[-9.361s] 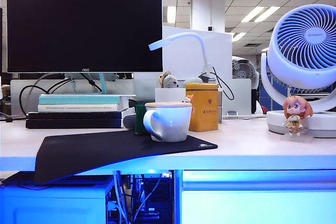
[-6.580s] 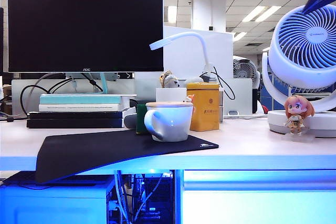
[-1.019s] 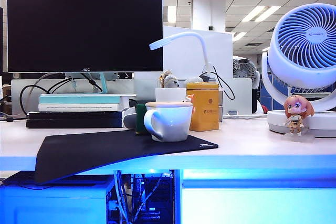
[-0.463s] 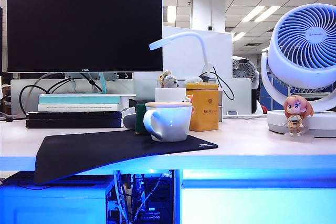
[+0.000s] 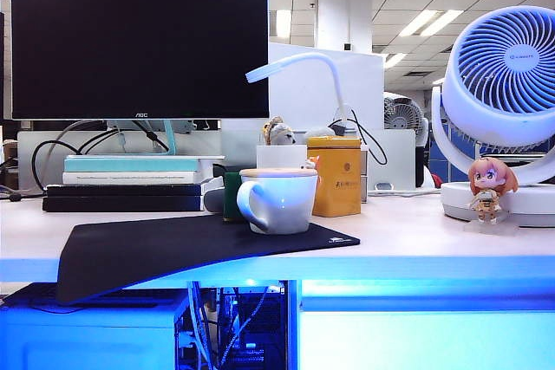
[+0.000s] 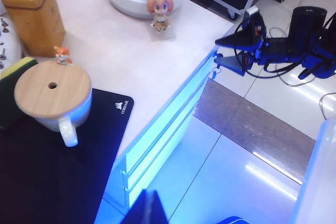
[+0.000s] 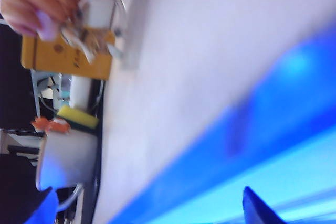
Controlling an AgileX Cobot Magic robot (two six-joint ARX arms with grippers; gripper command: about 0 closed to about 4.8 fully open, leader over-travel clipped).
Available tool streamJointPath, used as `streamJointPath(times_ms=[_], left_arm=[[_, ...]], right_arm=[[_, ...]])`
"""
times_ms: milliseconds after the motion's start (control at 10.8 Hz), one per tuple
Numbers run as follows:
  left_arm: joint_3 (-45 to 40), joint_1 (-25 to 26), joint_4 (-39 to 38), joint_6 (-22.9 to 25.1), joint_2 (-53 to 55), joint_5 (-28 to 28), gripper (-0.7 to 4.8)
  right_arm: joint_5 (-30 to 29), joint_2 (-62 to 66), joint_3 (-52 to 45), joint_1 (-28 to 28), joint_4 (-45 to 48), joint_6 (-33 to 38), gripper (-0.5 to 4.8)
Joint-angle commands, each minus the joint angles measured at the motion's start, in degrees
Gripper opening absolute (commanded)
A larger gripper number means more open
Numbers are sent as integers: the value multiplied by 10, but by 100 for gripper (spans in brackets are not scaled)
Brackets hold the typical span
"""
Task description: Open the drawer, place the cleaning sponge inside, then close the drawer.
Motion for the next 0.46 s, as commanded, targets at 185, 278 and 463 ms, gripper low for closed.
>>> streamJointPath(times_ms=[185,278,463], left_arm=[[3,0,8,2,-1,4,-5],[3,0,9,12,-2,4,-6],[3,0,10,15,-2,4,-6]], right_arm=[[10,13,26,1,3,18,479],[9,43,44,1,3,23,479],[10,57,47,1,4,10,479]])
